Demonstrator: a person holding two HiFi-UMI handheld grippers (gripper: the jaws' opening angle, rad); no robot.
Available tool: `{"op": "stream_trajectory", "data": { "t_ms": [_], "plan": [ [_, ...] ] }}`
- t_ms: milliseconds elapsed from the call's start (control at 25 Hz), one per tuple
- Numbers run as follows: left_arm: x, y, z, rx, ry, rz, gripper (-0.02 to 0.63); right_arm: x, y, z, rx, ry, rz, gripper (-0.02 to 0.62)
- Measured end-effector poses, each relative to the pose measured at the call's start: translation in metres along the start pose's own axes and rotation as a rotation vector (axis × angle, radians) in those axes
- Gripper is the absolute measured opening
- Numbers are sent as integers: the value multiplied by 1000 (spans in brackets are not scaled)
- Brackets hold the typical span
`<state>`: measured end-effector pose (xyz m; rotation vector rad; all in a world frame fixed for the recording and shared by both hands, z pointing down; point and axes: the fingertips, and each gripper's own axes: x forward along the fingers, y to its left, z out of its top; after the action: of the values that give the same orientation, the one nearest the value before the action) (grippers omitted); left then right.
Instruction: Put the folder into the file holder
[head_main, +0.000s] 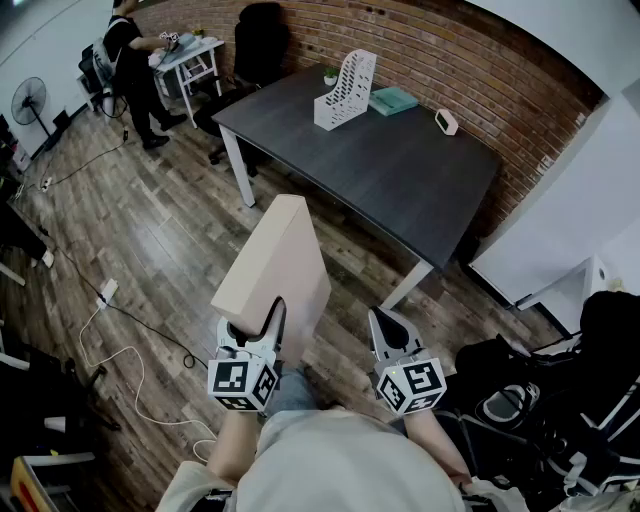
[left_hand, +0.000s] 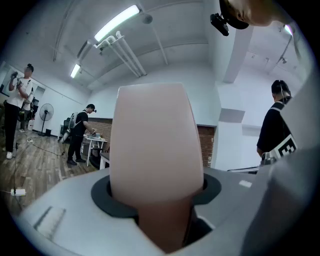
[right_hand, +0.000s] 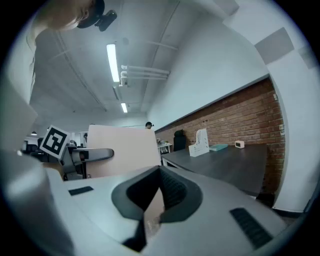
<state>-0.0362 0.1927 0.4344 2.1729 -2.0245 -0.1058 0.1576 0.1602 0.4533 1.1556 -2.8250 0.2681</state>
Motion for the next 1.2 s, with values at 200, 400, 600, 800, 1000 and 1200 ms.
{"op": "stream_trajectory", "data": {
  "t_ms": [200,400,600,800,1000,1200],
  "plan": [
    [-48,-36,4,2,-15,-36,270,-49,19,-3,-13,-28,5,2],
    [-75,-43,10,29,-41,-15,270,-71,29,0,6,-47,0,2],
    [-92,-45,13,21,-63,2,270,-73,47,9,-25,-78,36,2],
    [-104,-42,14,22,-72,15,270,-74,56,6,3,-93,38,2],
    [-101,-39,16,37,-86,12,270,-77,58,6,27,-103,20,2],
    [-94,-31,18,25,-70,-16,270,-84,66,1,62,-83,18,94]
  ]
}}
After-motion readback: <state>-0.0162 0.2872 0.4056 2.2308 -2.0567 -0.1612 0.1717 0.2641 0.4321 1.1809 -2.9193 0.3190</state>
